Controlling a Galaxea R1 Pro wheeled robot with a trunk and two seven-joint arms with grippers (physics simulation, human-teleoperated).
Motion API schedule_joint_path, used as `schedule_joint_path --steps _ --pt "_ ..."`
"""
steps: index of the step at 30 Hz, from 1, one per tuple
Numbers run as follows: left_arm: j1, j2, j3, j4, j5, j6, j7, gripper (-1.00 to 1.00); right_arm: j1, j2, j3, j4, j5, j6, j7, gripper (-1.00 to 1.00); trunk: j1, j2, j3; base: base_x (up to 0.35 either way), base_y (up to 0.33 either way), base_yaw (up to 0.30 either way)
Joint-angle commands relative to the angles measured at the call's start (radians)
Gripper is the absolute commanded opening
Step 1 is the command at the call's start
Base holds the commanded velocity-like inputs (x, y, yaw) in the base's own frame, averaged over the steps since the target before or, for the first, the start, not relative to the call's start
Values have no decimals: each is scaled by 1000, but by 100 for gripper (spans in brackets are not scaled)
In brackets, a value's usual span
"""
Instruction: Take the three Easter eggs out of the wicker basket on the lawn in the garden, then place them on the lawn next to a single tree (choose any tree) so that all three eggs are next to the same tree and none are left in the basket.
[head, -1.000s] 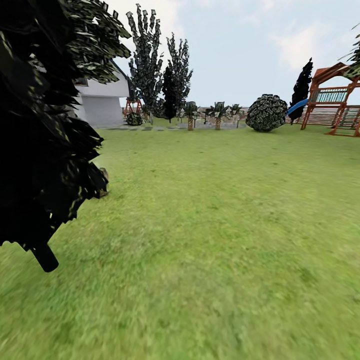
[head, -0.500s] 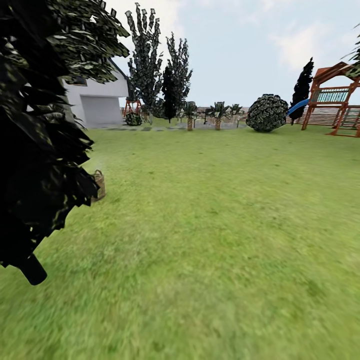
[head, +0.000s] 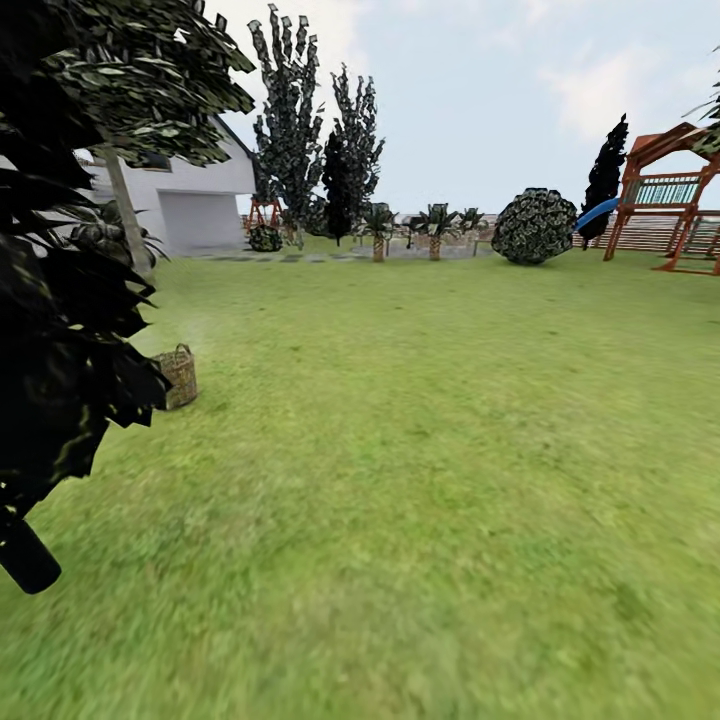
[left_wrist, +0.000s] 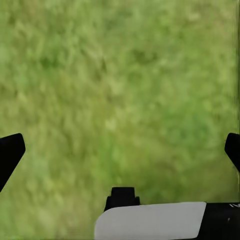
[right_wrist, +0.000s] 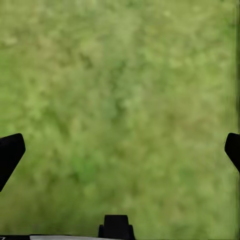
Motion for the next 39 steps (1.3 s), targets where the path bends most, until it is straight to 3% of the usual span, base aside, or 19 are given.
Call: schedule_joint_path --steps 1,12,39 --pt "0 0 0 0 0 0 0 100 0 0 0 0 0 0 0 100 0 0 0 238 -229 0" --pt "0 1 0 0 0 0 0 100 0 0 0 0 0 0 0 100 0 0 0 250 -207 0" --pt "0 2 0 8 0 -1 0 100 0 -1 -3 6 -7 2 10 100 0 0 0 332 -5 0"
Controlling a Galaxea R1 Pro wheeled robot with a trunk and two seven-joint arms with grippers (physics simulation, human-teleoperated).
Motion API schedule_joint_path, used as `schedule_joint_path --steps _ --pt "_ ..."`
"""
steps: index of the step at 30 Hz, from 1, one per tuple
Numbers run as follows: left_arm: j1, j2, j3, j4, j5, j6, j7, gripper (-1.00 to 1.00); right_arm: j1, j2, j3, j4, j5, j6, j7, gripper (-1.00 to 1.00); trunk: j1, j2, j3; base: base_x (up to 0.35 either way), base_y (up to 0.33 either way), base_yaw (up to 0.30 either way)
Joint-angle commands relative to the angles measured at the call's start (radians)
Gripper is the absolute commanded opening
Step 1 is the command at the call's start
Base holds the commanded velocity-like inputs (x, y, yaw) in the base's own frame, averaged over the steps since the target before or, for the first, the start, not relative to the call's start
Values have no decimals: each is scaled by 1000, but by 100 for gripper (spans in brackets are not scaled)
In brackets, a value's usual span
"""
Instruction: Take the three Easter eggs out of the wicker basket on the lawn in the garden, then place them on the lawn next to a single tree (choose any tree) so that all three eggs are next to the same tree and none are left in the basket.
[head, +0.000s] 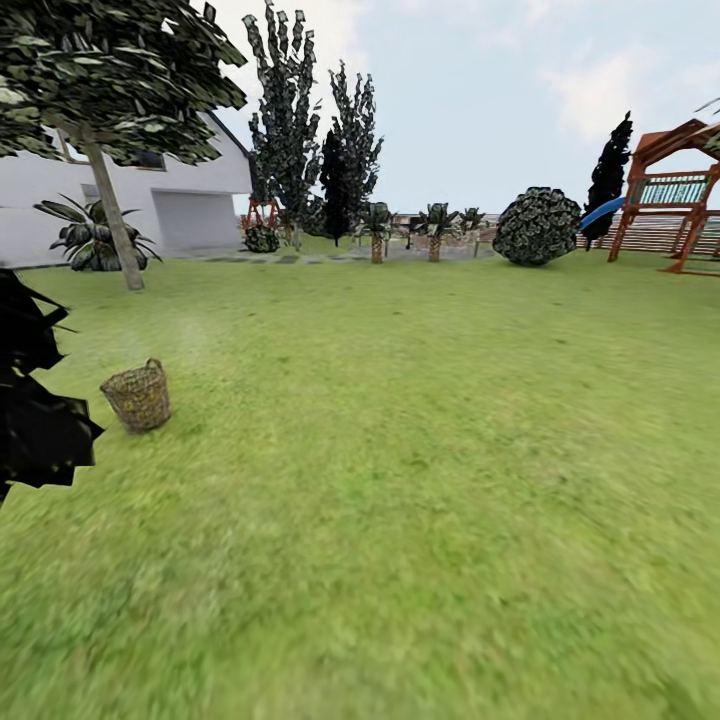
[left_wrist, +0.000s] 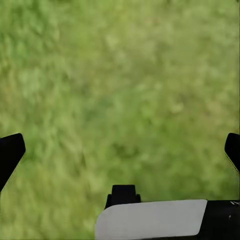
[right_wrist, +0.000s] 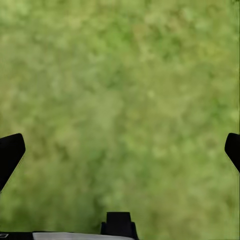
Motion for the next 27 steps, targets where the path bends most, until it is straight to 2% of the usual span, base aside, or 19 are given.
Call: schedule_joint_path --steps 1,12,17,27 --pt "0 0 0 1 0 0 0 100 0 0 0 0 -1 0 1 100 0 0 0 334 0 0" --pt "0 -2 -1 5 -1 0 0 100 0 1 1 -1 5 1 2 100 0 0 0 334 0 7" --pt "0 0 -2 5 -2 0 0 100 0 0 0 -1 5 1 1 100 0 0 0 327 -84 193" --pt "0 -2 -2 5 -2 0 0 100 1 1 2 0 7 -1 -7 100 0 0 0 278 -192 195"
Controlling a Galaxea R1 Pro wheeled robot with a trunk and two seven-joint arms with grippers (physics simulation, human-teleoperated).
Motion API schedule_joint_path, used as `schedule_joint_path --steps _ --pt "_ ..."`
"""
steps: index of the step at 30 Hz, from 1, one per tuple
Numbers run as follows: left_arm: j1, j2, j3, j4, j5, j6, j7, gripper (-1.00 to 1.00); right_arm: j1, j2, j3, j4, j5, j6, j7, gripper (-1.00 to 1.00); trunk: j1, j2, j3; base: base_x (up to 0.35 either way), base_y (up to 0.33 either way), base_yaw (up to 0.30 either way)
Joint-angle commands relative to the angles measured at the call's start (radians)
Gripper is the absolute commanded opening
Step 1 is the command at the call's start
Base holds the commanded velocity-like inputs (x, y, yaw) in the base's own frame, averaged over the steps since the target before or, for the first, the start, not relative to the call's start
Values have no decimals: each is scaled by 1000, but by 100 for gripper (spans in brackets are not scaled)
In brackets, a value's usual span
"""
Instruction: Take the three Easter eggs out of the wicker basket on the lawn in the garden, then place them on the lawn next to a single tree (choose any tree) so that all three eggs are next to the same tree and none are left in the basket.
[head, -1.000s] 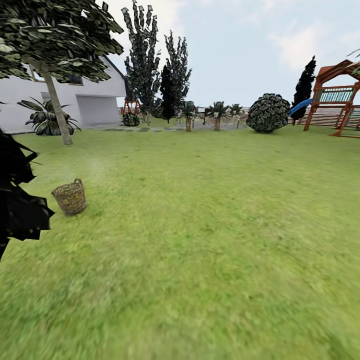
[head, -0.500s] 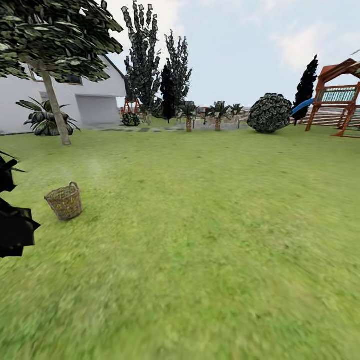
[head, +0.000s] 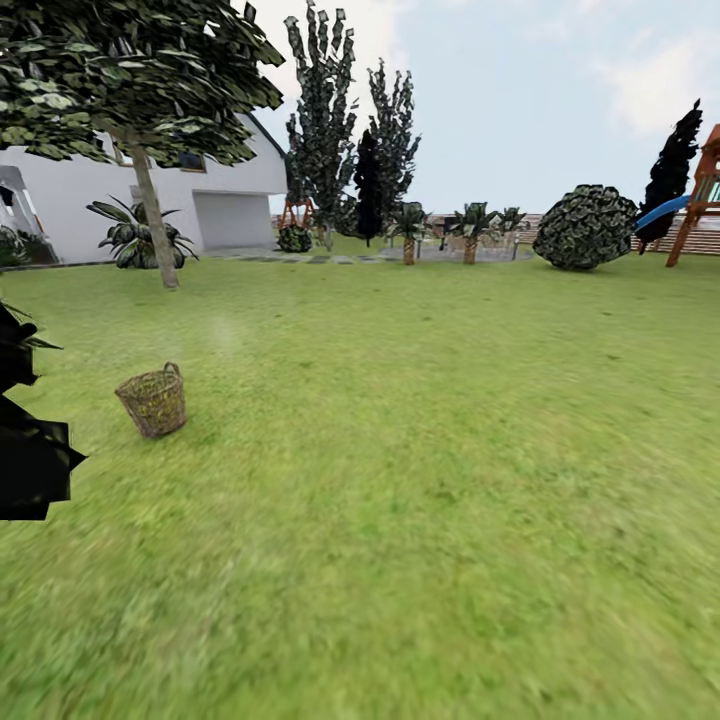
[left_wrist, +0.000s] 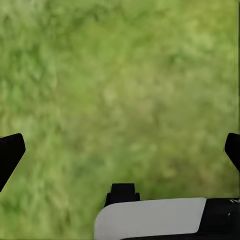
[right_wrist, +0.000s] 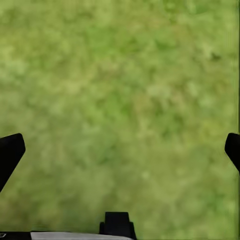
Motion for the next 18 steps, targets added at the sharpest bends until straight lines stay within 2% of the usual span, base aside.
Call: schedule_joint_path --steps 1,5,8,10,18 --pt "0 0 0 0 0 0 0 100 0 1 0 0 0 0 0 100 0 0 0 267 -207 36" --pt "0 0 -1 0 -4 -10 0 100 0 0 1 1 0 0 -1 100 0 0 0 267 -207 15" --pt "0 -1 1 0 -49 -13 0 100 0 0 0 1 0 0 0 100 0 0 0 267 -208 163" --pt "0 -2 1 0 -60 -14 0 100 0 0 0 1 0 0 0 100 0 0 0 267 -210 75" --pt "0 -2 2 0 -64 -14 0 100 0 -1 0 0 0 0 -1 100 0 0 0 267 -212 101"
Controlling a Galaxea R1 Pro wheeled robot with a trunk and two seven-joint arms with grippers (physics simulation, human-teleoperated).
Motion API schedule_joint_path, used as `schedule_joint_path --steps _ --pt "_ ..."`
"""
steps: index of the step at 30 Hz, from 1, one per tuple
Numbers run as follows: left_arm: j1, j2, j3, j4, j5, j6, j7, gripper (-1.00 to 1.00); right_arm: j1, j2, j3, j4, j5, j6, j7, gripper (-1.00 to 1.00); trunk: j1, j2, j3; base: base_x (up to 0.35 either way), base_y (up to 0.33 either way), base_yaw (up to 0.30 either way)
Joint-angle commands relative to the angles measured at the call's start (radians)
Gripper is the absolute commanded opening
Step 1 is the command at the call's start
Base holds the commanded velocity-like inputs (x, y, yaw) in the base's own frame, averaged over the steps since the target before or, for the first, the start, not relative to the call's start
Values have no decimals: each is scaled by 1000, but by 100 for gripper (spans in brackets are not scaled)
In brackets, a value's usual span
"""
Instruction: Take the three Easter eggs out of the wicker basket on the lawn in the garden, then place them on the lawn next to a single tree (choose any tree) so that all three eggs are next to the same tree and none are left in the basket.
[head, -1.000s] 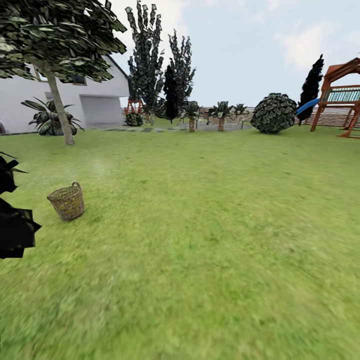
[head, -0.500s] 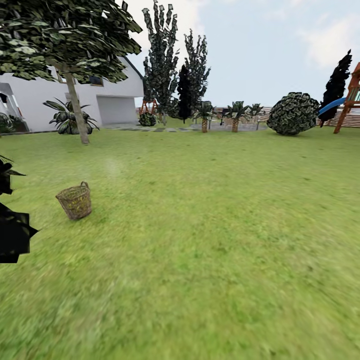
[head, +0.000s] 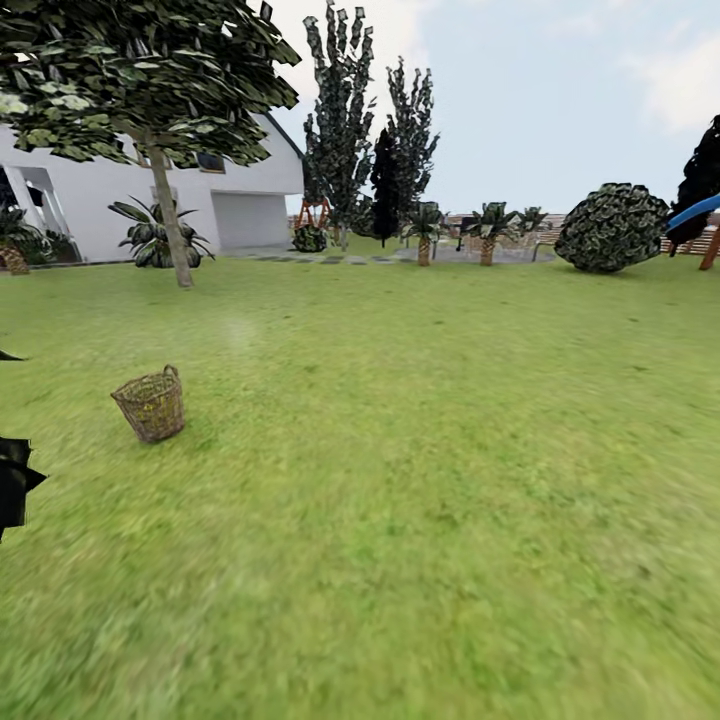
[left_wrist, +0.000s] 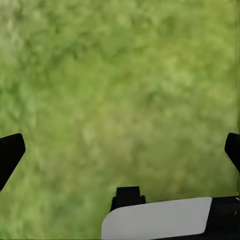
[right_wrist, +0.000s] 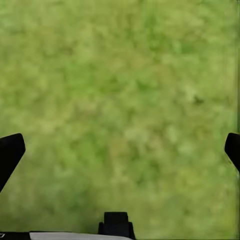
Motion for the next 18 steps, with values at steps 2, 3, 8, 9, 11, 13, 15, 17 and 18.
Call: schedule_joint_path --steps 2,3,8,9,11,13,15,17,18 --pt "0 0 0 0 0 0 0 100 0 0 0 0 0 0 0 100 0 0 0 267 -223 35" --pt "0 1 0 0 0 0 0 100 0 0 0 0 0 0 0 100 0 0 0 267 -225 15" --pt "0 2 0 0 0 0 0 100 0 -1 0 0 0 -1 0 100 0 0 0 267 -227 171" --pt "0 2 1 0 0 0 0 100 0 -1 0 1 0 -1 0 100 0 0 0 267 -227 227" --pt "0 2 1 0 0 0 0 100 0 -1 0 1 0 -1 0 100 0 0 0 267 -227 236" --pt "0 2 1 0 0 0 0 100 0 -2 0 1 0 -1 0 100 0 0 0 267 -227 240" --pt "0 2 1 0 0 0 0 100 0 -2 0 1 0 -1 0 100 0 0 0 267 -227 242" --pt "0 2 2 0 0 0 0 100 0 -2 0 1 0 -1 0 100 0 0 0 267 -227 242" --pt "0 2 1 0 0 0 0 100 0 -2 -1 0 0 -1 0 100 0 0 0 267 -229 242"
